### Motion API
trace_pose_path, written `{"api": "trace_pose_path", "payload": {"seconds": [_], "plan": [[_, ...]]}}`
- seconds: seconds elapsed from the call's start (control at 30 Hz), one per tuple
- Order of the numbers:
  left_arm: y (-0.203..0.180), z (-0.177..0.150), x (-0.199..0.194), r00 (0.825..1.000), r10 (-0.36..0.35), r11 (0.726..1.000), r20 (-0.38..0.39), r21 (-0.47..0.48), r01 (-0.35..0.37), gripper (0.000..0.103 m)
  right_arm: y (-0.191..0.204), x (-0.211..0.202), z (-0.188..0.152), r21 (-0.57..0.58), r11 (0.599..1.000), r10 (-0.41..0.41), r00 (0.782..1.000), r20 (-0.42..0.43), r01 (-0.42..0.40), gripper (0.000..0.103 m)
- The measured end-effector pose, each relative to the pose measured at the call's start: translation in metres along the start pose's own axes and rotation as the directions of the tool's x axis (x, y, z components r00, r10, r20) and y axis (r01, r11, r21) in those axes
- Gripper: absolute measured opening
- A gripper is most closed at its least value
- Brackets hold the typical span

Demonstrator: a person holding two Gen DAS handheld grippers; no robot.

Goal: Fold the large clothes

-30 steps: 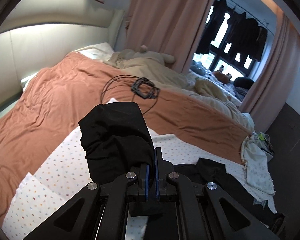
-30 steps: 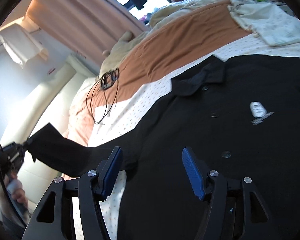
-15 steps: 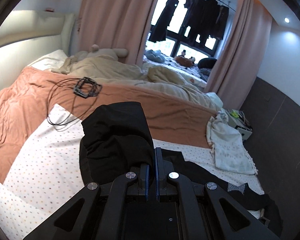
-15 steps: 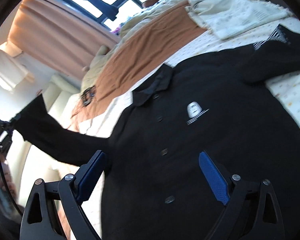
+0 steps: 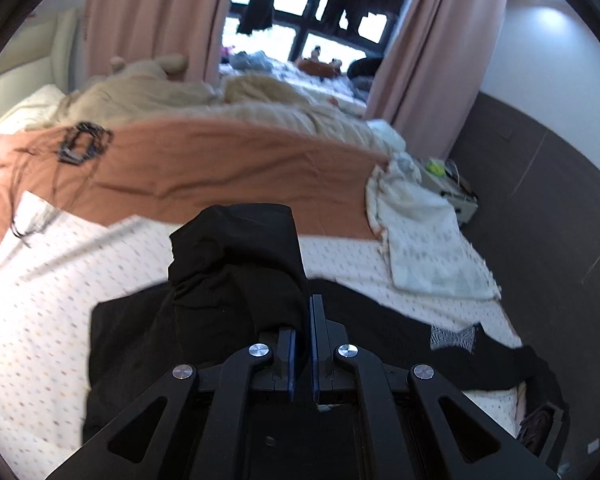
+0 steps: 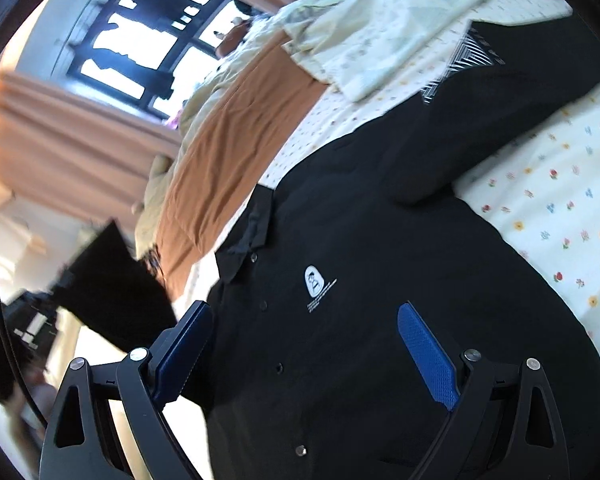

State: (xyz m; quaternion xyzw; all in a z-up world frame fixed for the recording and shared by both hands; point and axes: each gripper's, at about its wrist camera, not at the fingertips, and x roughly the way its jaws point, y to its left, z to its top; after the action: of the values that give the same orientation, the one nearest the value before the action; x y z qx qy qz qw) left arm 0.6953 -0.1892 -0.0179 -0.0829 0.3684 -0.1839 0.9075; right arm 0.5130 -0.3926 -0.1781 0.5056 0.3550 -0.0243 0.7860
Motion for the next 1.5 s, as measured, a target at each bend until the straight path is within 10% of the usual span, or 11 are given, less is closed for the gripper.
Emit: {"api": "trace_pose_path", "payload": {"seconds": [0.33,1.0,1.5], "plan": [[-0.005,-0.076,0.082,0.987,-0.023,0.997,-0.160,-0.070,0.012,0.088,-0.024,-0.004,0.009,0.113,0.994,0.009,1.000,0.025,-0.012,0.095],[0.080,-0.142,-0.031,0.981,0.191,0.944,0.026,-0.280,-0.176,0.089,0.035,0.037,-0.018,-0.169,0.983,-0.080,0.996,-0.034,0.073,0.095],[0.170,-0.154,-0.070,0.977,0.208,0.901,0.050,-0.398,-0.171,0.080,0.111,0.106,-0.073,-0.541,0.770,-0.356,0.932,0.074,0.337,0.095]]}}
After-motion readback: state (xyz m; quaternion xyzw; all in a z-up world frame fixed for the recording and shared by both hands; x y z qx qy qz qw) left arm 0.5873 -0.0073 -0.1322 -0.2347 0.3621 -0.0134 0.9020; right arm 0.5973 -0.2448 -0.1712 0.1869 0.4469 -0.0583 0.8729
